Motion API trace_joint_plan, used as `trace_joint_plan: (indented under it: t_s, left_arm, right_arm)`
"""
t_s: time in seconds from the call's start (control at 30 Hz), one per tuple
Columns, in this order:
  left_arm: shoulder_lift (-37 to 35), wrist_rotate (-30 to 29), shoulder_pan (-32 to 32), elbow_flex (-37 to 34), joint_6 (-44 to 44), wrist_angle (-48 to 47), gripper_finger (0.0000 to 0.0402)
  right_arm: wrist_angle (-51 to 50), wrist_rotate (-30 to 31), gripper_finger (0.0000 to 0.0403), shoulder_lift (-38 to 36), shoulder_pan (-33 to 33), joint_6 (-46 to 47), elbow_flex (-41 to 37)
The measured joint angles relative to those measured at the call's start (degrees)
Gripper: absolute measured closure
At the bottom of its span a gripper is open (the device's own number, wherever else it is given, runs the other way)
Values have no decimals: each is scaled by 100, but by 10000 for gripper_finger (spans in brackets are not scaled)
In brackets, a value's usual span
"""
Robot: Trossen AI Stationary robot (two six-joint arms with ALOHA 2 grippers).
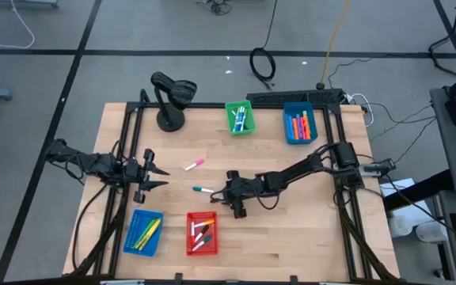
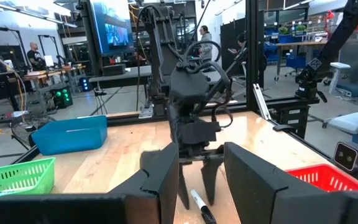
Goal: Pick & Place Markers
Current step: Put the black mini marker into the red bin
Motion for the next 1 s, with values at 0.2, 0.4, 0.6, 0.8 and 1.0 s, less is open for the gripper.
trace_joint_plan:
  t_s: [0.2, 0.4, 0.6, 0.8, 1.0]
  left_arm:
    - [1, 1, 0, 0, 0, 0, 268]
    - [-1, 1, -2, 0, 0, -3, 268]
    - [0, 1, 0, 0, 0, -2, 268]
    - [2, 1, 0, 0, 0, -2, 268]
    - [0, 1, -2, 0, 0, -2, 268]
  right_arm:
    - [-128, -78, 236, 210, -1, 154, 11]
    - [-527, -98, 298, 208, -5, 103, 0]
    - [-908, -125, 379, 210, -38, 76, -6]
    - [-999, -111, 376, 184, -40, 79, -11]
    - [-1328, -44, 377, -399, -47, 36, -38]
